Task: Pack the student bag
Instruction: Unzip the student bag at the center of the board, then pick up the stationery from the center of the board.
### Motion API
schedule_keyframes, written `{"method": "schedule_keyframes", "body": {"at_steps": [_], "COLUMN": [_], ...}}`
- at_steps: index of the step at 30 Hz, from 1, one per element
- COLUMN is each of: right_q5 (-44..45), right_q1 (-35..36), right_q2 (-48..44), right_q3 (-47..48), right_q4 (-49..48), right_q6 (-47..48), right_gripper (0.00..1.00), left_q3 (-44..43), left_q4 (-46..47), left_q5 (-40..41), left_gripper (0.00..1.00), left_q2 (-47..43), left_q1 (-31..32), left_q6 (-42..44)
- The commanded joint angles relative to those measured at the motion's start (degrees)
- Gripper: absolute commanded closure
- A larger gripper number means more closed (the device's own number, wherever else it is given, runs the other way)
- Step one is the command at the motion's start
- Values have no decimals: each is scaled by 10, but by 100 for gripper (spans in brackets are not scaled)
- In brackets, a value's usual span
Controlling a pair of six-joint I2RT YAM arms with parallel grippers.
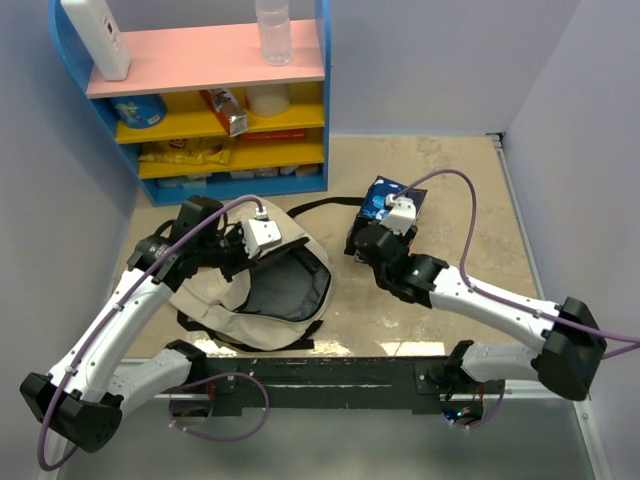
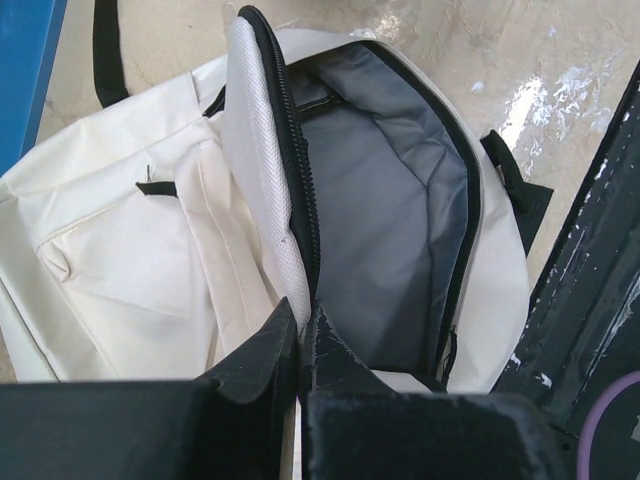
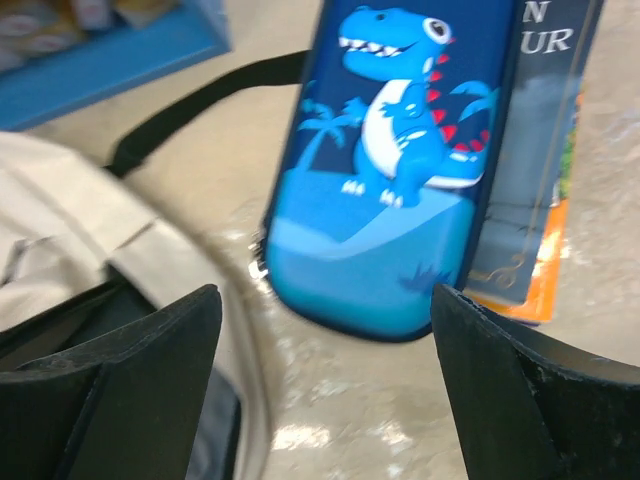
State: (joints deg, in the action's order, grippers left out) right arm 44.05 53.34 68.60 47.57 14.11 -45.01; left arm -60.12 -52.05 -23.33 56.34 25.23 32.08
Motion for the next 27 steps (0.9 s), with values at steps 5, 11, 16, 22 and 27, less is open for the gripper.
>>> {"method": "schedule_keyframes", "body": {"at_steps": [5,11,16,22,27], "right_q5": [67,75,70,79,75], "right_q1": [-65,-84,-104,-111,-122], "right_q2": [132,136,168,247,277], "right_q3": [142,168,189,246,253], "right_q4": [103,90,61,77,66], "right_q6": [36,72,111,116,134], "right_gripper": [4,1,1,1,1], "left_q3": [-30,-27,-19,-18,-16], "left_q4": [18,13,20,22,22], "left_q5": [-36,-34,-28,-27,-26], "left_gripper": [100,100,100,100,100], "left_q2": [-19,-30,-34,-38,-40], "left_q1": [-2,-2,-2,-1,-2], "left_q6": [1,4,4,3,3]}}
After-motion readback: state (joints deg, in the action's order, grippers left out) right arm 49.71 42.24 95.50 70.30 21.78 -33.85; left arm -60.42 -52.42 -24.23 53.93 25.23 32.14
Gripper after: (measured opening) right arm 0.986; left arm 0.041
